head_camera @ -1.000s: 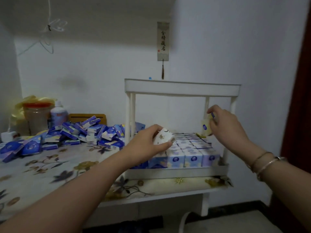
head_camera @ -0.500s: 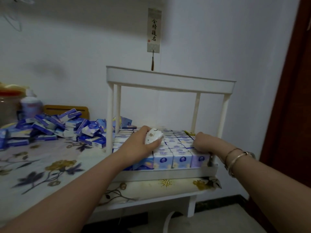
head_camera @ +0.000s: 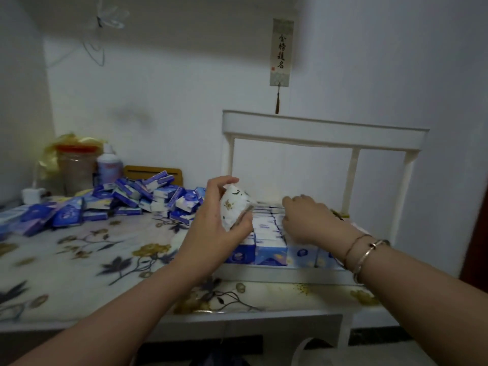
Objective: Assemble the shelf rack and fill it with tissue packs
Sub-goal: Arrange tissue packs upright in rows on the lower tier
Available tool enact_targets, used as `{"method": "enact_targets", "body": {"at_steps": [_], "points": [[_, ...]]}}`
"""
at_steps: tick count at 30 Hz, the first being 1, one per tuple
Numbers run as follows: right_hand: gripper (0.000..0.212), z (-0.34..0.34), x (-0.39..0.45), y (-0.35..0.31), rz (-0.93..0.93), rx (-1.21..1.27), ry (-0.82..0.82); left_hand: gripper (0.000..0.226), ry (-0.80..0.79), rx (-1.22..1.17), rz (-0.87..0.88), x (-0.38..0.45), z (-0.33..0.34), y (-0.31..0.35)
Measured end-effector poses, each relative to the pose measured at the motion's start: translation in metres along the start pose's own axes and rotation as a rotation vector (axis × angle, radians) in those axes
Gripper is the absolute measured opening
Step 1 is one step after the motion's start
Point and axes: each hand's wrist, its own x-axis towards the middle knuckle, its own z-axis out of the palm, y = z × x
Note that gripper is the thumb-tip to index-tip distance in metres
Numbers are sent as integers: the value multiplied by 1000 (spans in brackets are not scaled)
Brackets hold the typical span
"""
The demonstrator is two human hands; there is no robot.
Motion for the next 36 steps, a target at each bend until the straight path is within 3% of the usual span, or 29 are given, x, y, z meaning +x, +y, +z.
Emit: {"method": "enact_targets", "body": {"at_steps": [5, 8, 11, 15, 17, 20, 24, 32, 36], "points": [[32, 14, 20, -50, -212, 186, 30, 48, 281, -36, -24, -1, -24, -27], [38, 20, 31, -66, -308, 324, 8, 41, 352, -93, -132, 4, -28, -47], [42, 21, 46, -74, -375, 336, -73, 38, 330, -128, -312, 13, -22, -76], [55, 23, 61, -71, -331, 298, -193, 47, 247, -168, -561, 34, -11, -105], [66, 26, 65, -67, -341, 332, -186, 35, 206, -256, -606, 38, 0, -112], [60, 31, 64, -62, -398, 405, -163, 28, 126, -350, -643, 35, 13, -124], [62, 43, 60, -58, -369, 445, -46, 28, 16, -358, -624, 34, 7, -128], [60, 48, 60, -53, -349, 485, -22, 44, -102, -280, -463, 31, 2, -130], [64, 49, 61, -53, -324, 493, -29, 36, -71, -155, -369, 33, 6, -131]]}}
